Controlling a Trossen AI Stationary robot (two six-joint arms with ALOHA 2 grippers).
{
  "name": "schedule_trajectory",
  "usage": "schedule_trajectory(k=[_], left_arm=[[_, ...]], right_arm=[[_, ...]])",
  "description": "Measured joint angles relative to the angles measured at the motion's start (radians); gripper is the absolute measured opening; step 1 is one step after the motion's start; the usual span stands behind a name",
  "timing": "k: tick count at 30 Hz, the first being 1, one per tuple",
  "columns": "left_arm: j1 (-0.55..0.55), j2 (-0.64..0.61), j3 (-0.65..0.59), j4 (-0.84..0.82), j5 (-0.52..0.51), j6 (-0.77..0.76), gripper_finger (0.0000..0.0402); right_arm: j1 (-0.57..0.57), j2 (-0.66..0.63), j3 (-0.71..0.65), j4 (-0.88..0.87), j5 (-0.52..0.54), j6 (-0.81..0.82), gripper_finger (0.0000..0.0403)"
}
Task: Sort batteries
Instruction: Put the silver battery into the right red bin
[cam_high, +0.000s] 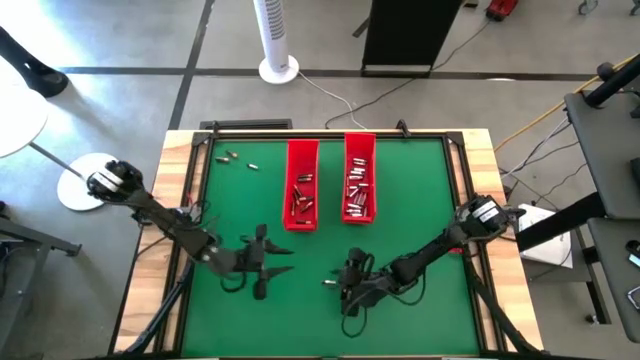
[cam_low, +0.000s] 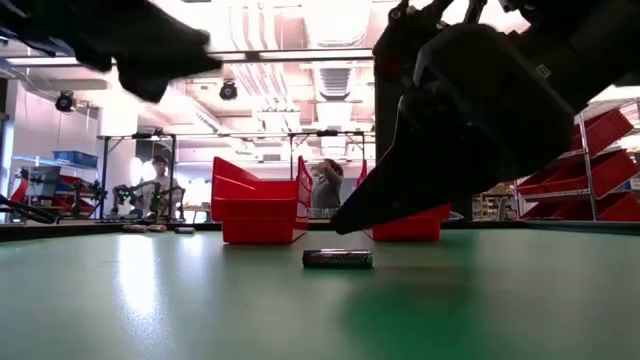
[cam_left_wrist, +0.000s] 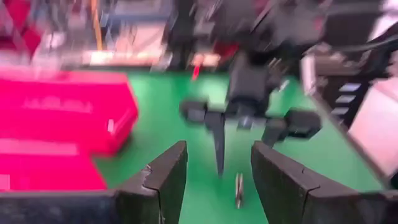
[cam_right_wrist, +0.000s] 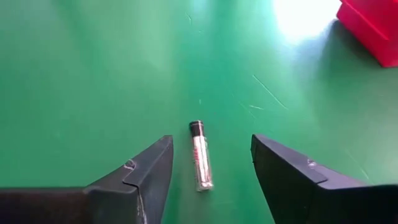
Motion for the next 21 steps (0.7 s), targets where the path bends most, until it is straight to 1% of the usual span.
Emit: schedule_trajectory(k=[2, 4, 8, 11, 15, 21], left_arm=[[0.000, -0.025, -0.055, 0.145, 0.013, 0.119, 0.0157], [0.007, -0.054, -0.107, 0.253, 0.016, 0.215, 0.0155], [0.050, -0.119, -0.219, 0.430, 0.014, 0.279, 0.0155], [0.088, -0.173, -0.293, 0.494, 0.014, 0.275, 0.0154], [0.108, -0.222, -0.360, 0.499, 0.013, 0.203, 0.0154], [0.107, -0.212, -0.390, 0.499, 0.016, 0.140, 0.0154]], right_arm=[[-0.008, 0.009, -0.015, 0.044, -0.013, -0.004, 0.0200], [-0.017, 0.022, -0.024, 0.058, -0.021, -0.028, 0.0194], [-0.026, 0.069, -0.011, 0.107, -0.035, -0.085, 0.0184], [-0.028, 0.105, 0.012, 0.119, -0.029, -0.080, 0.0175], [-0.030, 0.132, 0.015, 0.125, -0.031, -0.049, 0.0158], [-0.030, 0.145, -0.001, 0.109, -0.047, 0.008, 0.0116]])
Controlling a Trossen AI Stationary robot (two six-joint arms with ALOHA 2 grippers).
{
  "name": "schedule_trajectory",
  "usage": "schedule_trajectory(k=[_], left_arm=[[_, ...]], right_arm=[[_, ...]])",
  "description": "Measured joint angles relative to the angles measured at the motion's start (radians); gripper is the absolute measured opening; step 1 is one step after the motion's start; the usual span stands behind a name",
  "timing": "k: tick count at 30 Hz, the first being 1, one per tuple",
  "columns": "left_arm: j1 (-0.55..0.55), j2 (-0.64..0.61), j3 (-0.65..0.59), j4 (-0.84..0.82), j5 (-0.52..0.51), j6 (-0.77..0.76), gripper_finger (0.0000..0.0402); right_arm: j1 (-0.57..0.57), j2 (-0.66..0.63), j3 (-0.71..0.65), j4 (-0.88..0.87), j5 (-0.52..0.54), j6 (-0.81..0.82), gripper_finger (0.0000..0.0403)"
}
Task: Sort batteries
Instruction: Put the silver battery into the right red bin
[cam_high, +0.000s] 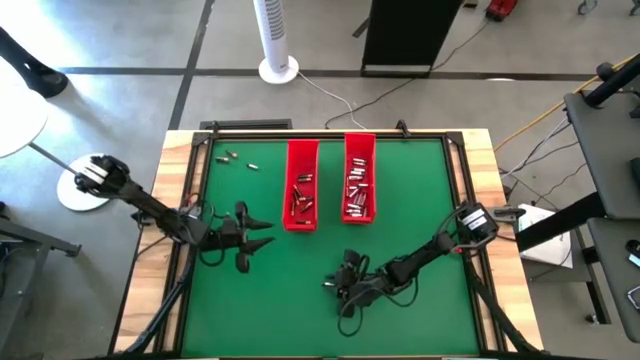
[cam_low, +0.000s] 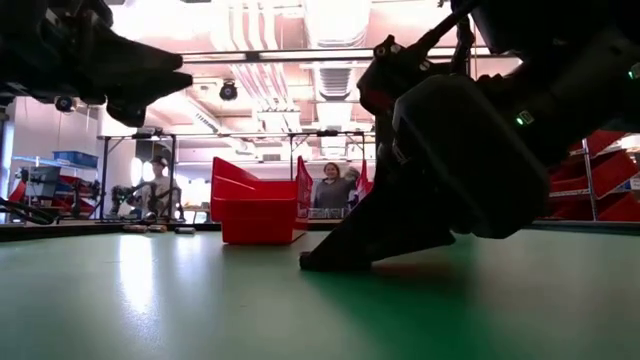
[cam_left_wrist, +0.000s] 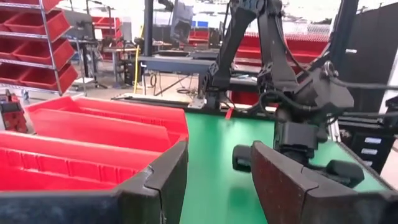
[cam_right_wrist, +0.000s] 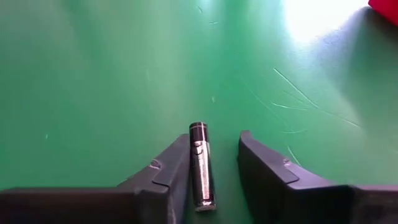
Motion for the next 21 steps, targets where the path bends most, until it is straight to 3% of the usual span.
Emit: schedule_trajectory(k=[12, 18, 21], left_arm=[[0.001, 0.074, 0.019, -0.002, -0.008, -0.001, 0.0154], [0.003, 0.070, 0.019, -0.003, -0.055, -0.011, 0.0154], [0.003, 0.026, 0.019, -0.002, -0.054, 0.063, 0.0154]], right_arm=[[-0.005, 0.003, -0.035, 0.001, -0.067, -0.083, 0.0036], [-0.005, -0.001, -0.036, -0.003, -0.073, -0.093, 0.0034], [-0.005, -0.024, -0.036, -0.022, -0.084, -0.103, 0.0034]])
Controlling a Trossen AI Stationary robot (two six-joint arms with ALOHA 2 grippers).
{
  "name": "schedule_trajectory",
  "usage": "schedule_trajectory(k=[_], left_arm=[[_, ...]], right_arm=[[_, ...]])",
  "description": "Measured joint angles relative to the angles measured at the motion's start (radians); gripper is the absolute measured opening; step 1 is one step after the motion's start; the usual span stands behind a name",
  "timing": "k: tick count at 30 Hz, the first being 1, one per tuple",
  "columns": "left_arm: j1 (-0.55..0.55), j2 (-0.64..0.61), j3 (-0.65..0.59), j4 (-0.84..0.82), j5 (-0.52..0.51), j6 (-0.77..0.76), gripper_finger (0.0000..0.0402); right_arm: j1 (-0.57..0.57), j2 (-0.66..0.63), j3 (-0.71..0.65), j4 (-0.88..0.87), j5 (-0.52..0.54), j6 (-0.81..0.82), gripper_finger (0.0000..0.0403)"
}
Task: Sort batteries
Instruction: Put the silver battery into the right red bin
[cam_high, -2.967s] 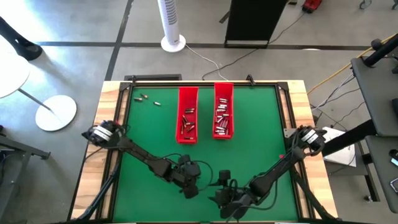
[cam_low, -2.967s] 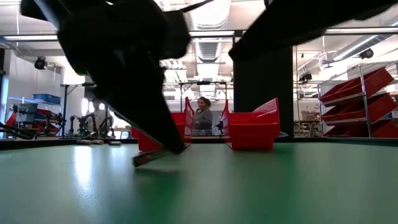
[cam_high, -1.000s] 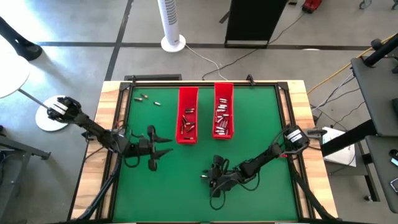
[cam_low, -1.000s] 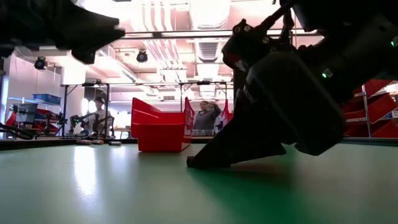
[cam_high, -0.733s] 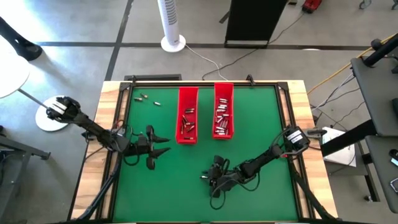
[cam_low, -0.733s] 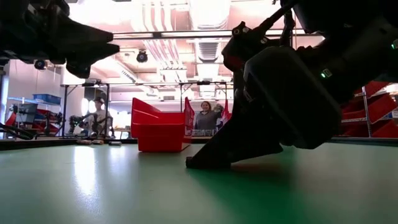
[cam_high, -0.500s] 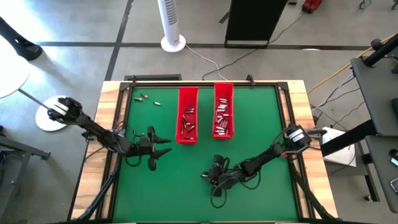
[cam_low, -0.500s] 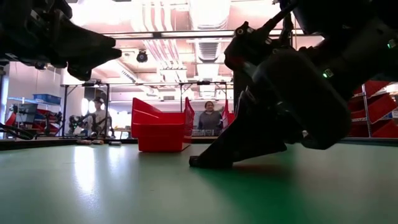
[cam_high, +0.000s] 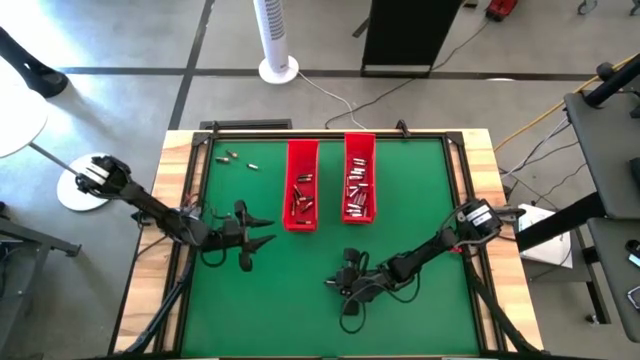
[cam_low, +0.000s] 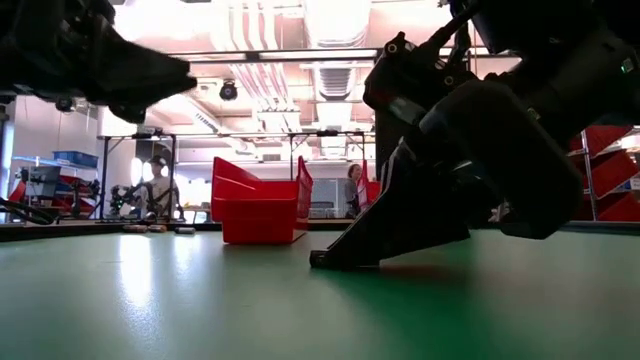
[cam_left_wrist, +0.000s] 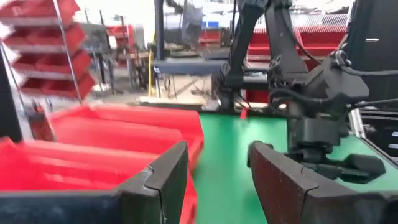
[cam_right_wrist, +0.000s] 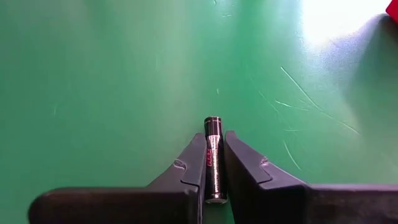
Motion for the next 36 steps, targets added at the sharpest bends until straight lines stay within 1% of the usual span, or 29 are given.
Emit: schedule_trajectory(k=[4, 7, 9, 13, 16, 18, 20, 22, 26, 28, 30, 32, 36], left_arm=[[0.001, -0.086, 0.000, -0.008, -0.053, 0.108, 0.0154], [0.004, -0.153, 0.000, -0.049, -0.091, 0.165, 0.0154], [0.004, -0.193, 0.000, -0.084, -0.106, 0.171, 0.0154], [0.004, -0.233, 0.000, -0.162, -0.097, 0.102, 0.0154], [0.004, -0.239, 0.000, -0.214, -0.092, 0.072, 0.0154], [0.004, -0.232, 0.000, -0.222, -0.093, 0.065, 0.0154], [0.004, -0.226, 0.000, -0.228, -0.099, 0.065, 0.0154], [0.004, -0.216, 0.000, -0.225, -0.103, 0.065, 0.0154], [0.005, -0.211, 0.000, -0.224, -0.110, 0.072, 0.0154], [0.005, -0.211, 0.000, -0.229, -0.110, 0.074, 0.0154], [0.005, -0.211, 0.000, -0.229, -0.111, 0.075, 0.0154], [0.005, -0.214, 0.000, -0.232, -0.115, 0.075, 0.0154], [0.005, -0.214, 0.000, -0.235, -0.155, 0.075, 0.0154]], right_arm=[[0.000, -0.057, -0.001, -0.039, -0.003, -0.033, 0.0034], [0.000, -0.099, -0.007, -0.072, -0.012, -0.066, 0.0034], [-0.004, -0.132, -0.009, -0.107, -0.017, -0.082, 0.0034], [-0.023, -0.214, -0.004, -0.196, -0.014, -0.086, 0.0034], [-0.046, -0.279, 0.037, -0.315, -0.004, -0.104, 0.0034], [-0.067, -0.320, 0.075, -0.438, -0.004, -0.128, 0.0034], [-0.094, -0.352, 0.135, -0.585, -0.004, -0.151, 0.0034], [-0.132, -0.375, 0.201, -0.779, -0.002, -0.167, 0.0034], [-0.220, -0.383, 0.333, -1.122, 0.002, -0.201, 0.0034], [-0.270, -0.383, 0.383, -1.244, 0.002, -0.225, 0.0034], [-0.325, -0.380, 0.408, -1.296, 0.002, -0.251, 0.0034], [-0.382, -0.377, 0.412, -1.310, -0.002, -0.295, 0.0034], [-0.480, -0.363, 0.410, -1.293, -0.063, -0.378, 0.0034]])
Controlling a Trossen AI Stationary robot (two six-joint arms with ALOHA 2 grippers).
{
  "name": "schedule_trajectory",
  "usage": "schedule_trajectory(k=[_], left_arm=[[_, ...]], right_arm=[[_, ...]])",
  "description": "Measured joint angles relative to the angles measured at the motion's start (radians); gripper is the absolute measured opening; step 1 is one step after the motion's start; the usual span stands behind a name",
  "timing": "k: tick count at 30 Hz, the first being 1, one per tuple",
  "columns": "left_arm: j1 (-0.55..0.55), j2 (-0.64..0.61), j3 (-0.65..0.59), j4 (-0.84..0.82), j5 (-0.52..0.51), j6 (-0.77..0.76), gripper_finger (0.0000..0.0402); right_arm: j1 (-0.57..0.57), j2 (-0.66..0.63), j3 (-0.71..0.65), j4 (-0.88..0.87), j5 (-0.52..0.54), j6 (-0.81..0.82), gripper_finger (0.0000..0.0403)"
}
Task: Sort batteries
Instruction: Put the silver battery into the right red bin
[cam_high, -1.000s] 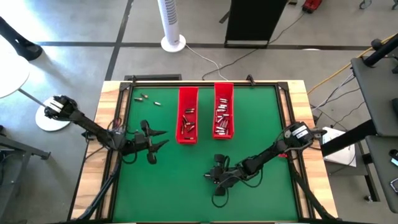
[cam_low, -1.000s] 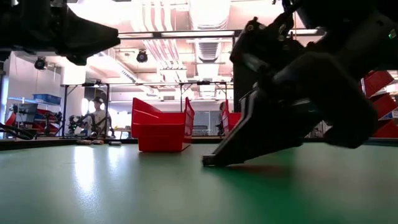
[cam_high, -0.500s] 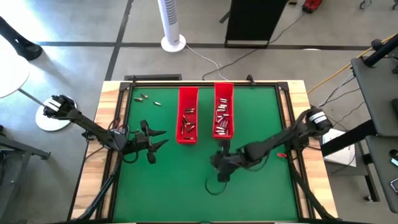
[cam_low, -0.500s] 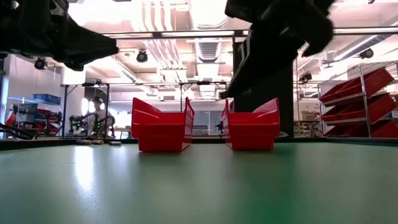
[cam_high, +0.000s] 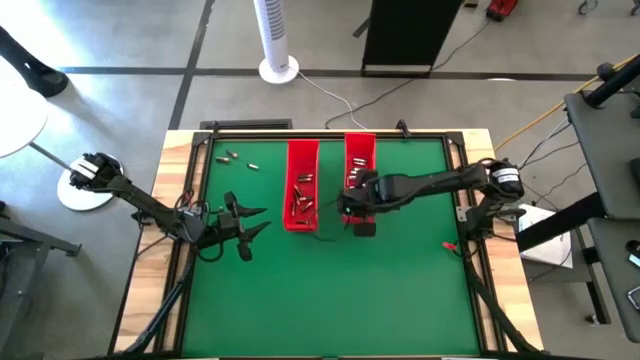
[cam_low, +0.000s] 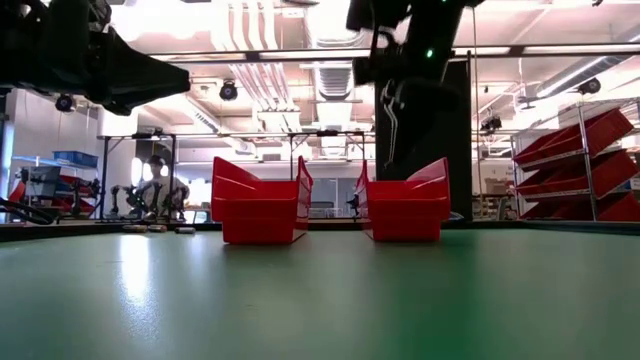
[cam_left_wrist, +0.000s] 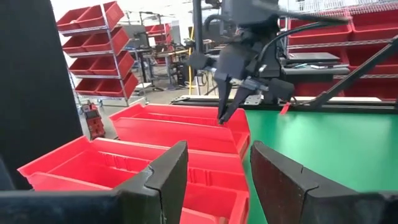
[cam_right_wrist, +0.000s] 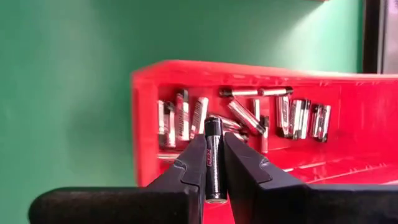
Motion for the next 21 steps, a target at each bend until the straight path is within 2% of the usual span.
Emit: schedule_trajectory(k=[4, 9, 21], left_arm=[[0.000, 0.000, 0.000, -0.005, -0.003, 0.000, 0.0154], [0.000, 0.000, 0.000, -0.015, -0.007, 0.000, 0.0154], [0.000, 0.000, 0.000, -0.032, -0.007, -0.008, 0.0154]], right_arm=[[-0.068, 0.028, -0.001, 0.023, -0.022, -0.129, 0.0034], [-0.127, 0.085, -0.003, 0.043, -0.099, -0.283, 0.0034], [-0.185, 0.184, -0.013, 0.118, -0.109, -0.438, 0.0034]])
